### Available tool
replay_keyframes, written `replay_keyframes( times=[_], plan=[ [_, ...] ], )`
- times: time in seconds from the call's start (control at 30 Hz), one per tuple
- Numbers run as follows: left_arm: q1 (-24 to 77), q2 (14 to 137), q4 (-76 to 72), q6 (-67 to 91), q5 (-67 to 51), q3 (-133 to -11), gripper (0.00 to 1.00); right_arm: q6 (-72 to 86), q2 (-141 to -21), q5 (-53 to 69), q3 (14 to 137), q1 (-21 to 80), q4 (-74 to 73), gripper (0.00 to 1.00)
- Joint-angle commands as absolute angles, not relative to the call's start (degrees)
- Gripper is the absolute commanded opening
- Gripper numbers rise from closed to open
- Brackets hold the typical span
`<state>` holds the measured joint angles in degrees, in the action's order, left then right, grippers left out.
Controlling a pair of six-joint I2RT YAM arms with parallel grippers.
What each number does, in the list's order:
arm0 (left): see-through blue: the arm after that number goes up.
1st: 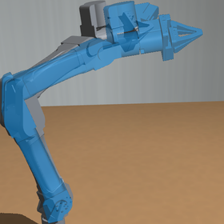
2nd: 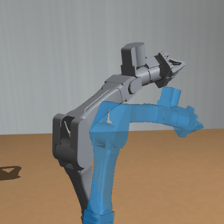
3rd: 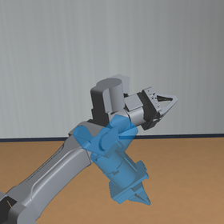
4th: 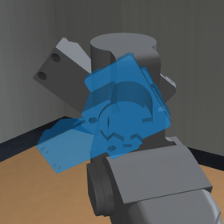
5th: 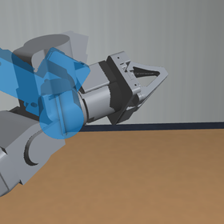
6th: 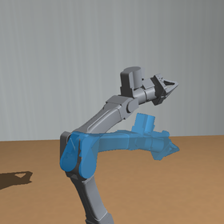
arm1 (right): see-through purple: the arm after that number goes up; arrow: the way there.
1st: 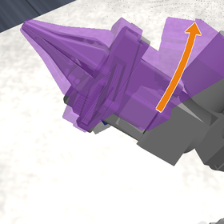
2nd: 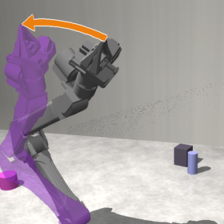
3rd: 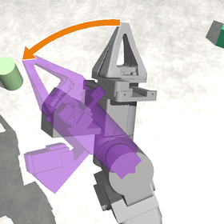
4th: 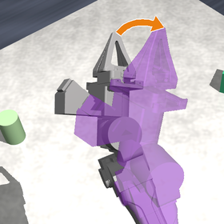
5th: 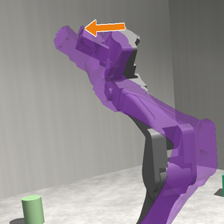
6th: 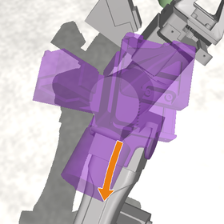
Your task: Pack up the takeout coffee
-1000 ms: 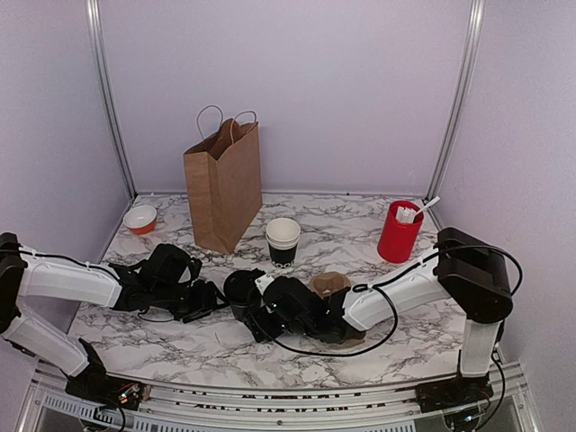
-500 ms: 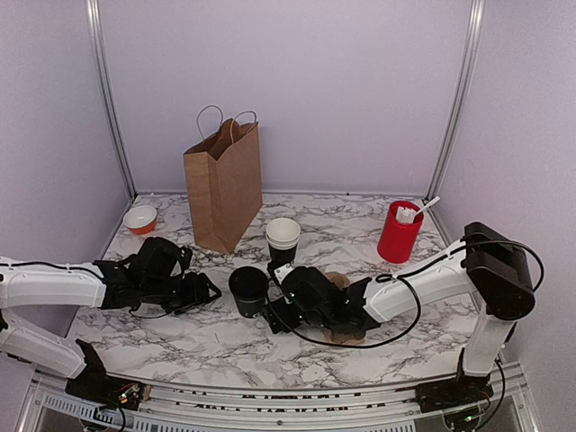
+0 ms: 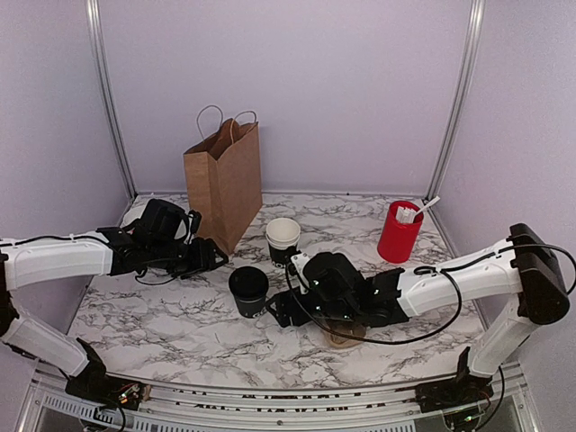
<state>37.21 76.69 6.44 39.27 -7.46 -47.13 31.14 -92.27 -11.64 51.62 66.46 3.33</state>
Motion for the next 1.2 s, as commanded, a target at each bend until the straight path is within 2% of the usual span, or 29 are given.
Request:
replay_keyframes(
  times=[0.0,0.4,1.17],
  plan=[
    [37.3,78.7,8.4,36.3,-11.2,-48.8,0.65,34.8,-90.8,-8.8,53.2,66.1,2.7,0.82],
    [41.7,80.0,6.8,37.8,-10.3,-47.2,0.65,38.1,-90.9,-5.4,55.1,62.7,3.4,0.82],
    [46.3,72.0,6.2,44.3,-5.4,-40.7,0.65,38.1,-94.2,-2.0,59.5,57.7,0.4,0.79]
  ],
)
